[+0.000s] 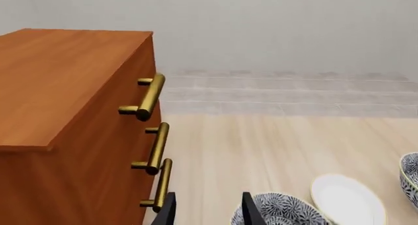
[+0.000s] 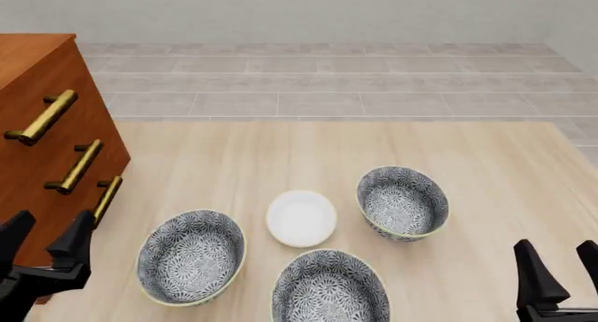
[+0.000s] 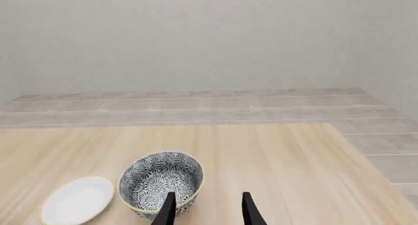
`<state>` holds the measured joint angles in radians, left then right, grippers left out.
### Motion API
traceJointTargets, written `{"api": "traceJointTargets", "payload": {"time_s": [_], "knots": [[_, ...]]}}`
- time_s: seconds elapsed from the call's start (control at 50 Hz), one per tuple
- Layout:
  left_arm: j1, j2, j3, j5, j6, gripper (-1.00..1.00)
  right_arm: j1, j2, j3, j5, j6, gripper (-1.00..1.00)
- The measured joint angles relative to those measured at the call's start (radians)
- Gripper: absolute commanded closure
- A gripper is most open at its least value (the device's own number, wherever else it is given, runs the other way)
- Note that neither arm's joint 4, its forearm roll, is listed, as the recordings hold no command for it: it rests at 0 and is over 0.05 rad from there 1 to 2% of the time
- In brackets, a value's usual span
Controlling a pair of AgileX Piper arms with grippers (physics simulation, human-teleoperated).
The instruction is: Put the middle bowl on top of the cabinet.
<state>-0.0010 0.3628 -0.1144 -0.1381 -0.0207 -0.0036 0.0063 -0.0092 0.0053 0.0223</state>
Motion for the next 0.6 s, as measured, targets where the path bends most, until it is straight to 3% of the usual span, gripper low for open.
{"api": "traceJointTargets", "payload": {"time_s": [0.4,0.6], "knots": [[-0.079,0.2,-0.115,0.093,0.009,-1.0,0.0,0.007,0.002,-0.005,-0.002,-1.0],[-0.102,0.244,-0.122,0.125,-0.012,-1.0,0.001,0.013,0.002,-0.009,-0.005,-1.0]]}}
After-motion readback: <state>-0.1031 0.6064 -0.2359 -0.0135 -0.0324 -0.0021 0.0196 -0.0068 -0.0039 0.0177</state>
